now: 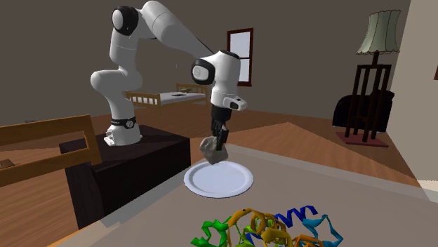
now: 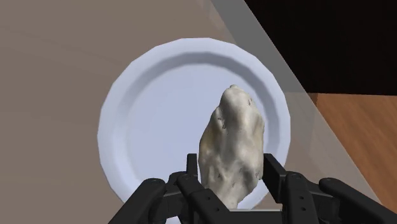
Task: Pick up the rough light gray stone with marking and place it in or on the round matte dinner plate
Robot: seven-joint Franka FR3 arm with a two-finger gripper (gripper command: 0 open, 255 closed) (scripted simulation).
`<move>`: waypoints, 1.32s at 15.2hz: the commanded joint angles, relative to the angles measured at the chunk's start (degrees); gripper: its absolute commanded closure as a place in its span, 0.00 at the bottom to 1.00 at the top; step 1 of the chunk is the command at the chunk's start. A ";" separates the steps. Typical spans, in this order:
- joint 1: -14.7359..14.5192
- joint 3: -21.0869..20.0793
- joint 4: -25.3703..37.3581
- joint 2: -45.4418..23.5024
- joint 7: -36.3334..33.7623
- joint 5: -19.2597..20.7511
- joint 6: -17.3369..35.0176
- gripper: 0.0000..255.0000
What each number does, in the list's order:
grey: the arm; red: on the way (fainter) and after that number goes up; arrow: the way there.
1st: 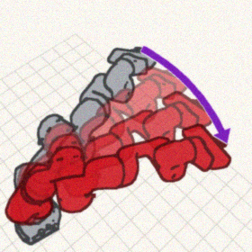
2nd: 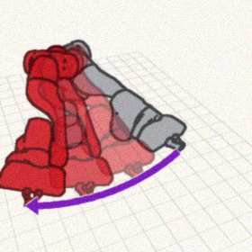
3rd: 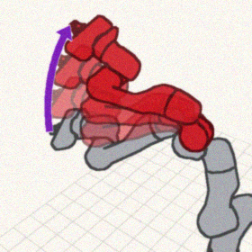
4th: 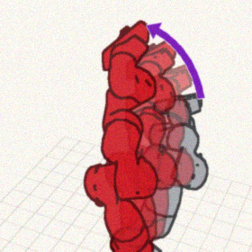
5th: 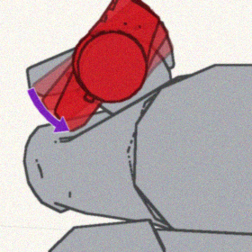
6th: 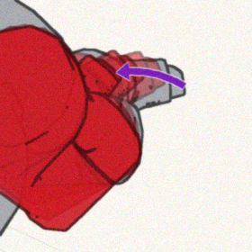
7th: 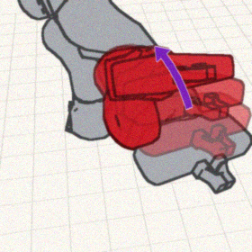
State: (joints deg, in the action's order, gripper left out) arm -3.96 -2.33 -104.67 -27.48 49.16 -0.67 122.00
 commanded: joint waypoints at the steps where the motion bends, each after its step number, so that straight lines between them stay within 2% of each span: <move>1: 0.06 0.04 -0.33 -0.85 0.15 0.02 1.21 1.00; 14: -0.06 0.17 -0.38 -7.82 0.20 0.20 8.23 1.00; 20: -0.06 0.17 -0.38 -7.82 0.20 0.19 8.22 1.00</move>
State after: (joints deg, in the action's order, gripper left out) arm -4.03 -2.18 -104.70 -34.76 49.35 -0.50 130.46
